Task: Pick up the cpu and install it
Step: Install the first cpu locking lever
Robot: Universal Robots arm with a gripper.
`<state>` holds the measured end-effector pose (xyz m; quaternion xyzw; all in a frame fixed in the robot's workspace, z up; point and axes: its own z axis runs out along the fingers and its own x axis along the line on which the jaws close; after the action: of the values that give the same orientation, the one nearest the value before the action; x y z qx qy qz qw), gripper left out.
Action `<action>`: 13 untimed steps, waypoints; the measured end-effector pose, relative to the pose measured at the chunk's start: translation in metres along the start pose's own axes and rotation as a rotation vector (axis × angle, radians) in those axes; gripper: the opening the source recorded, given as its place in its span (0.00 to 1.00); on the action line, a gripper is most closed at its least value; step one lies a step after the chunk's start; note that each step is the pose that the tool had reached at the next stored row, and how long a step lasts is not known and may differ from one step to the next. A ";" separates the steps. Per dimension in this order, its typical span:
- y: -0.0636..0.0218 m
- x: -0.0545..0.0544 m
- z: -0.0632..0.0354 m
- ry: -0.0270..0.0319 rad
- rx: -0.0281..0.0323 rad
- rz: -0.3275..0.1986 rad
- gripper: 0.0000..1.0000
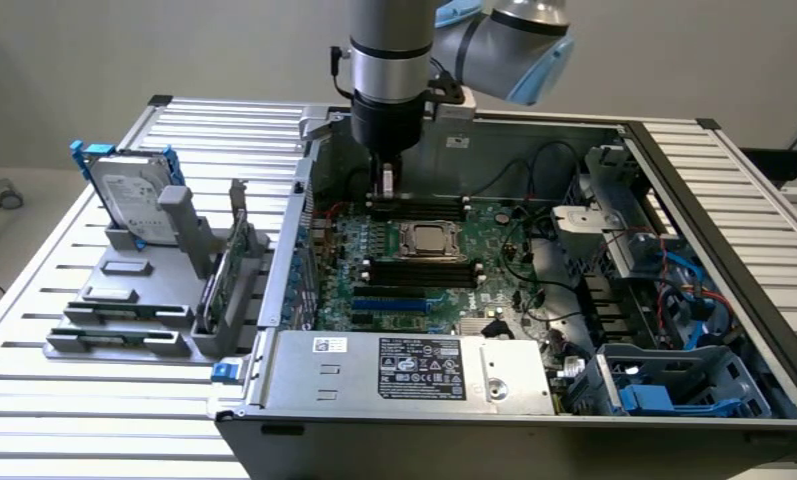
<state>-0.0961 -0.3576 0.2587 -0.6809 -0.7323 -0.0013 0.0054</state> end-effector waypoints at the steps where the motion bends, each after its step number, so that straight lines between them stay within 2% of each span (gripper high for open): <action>1: 0.0000 0.000 0.0000 -0.0005 -0.0021 -0.012 0.11; 3: 0.0000 0.000 0.0000 -0.0016 -0.0072 -0.033 0.11; 6: 0.0003 0.000 -0.0001 -0.0061 -0.0204 -0.043 0.11; 8: 0.0004 0.001 -0.0001 -0.0083 -0.0262 -0.043 0.11; 13: 0.0004 0.001 0.0000 -0.0084 -0.0275 -0.043 0.11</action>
<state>-0.0957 -0.3569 0.2587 -0.6649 -0.7469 -0.0086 -0.0071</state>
